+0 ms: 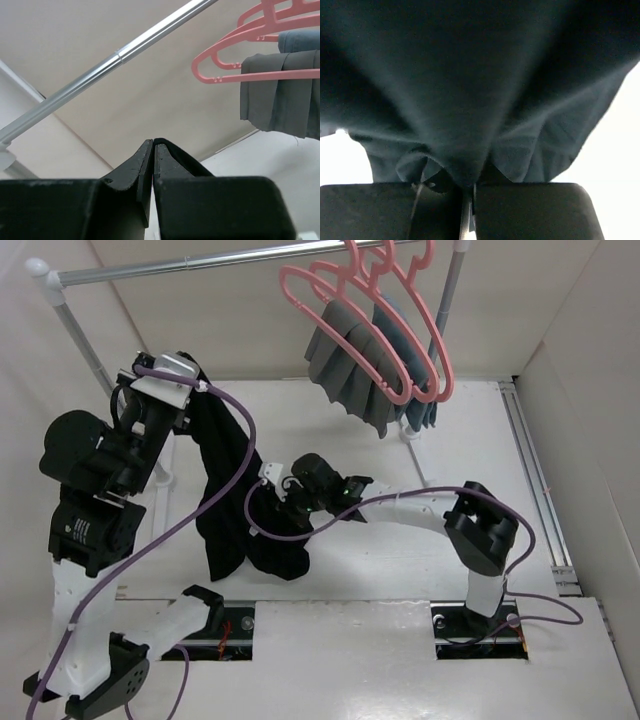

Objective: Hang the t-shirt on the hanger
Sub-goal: Move the tshirt to the center of the board

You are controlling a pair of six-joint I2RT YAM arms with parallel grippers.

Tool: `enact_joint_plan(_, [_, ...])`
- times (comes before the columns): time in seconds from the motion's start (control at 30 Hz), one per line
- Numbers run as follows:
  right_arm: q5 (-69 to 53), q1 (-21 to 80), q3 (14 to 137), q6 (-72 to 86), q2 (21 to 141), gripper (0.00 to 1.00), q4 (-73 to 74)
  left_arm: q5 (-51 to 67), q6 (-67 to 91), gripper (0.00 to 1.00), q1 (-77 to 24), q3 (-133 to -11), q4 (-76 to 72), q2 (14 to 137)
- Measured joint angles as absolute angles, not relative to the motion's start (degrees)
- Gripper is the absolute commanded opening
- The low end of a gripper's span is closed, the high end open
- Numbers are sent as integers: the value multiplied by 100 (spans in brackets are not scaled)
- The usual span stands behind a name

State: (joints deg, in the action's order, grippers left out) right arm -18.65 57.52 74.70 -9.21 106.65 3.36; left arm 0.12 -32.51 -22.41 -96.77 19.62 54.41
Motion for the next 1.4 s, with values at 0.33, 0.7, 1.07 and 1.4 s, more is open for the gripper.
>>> enact_joint_plan(0.33, [-375, 5214, 11476, -1903, 11048, 0, 2720, 1439, -3848, 0, -2237, -9354, 3336, 4466])
enact_joint_plan(0.7, [-47, 5109, 13080, -2499, 11830, 20, 3457, 5511, -4576, 54, -2241, -7797, 5131, 4027])
enact_joint_plan(1.07, [-139, 5085, 12136, -2502, 11684, 100, 3802, 4431, -3852, 78, -2244, -6549, 3573, 3310])
enact_joint_plan(1.4, [-51, 5221, 7760, -1409, 9428, 52, 3026, 1640, -3594, 61, -2272, -4383, 2626, 4198])
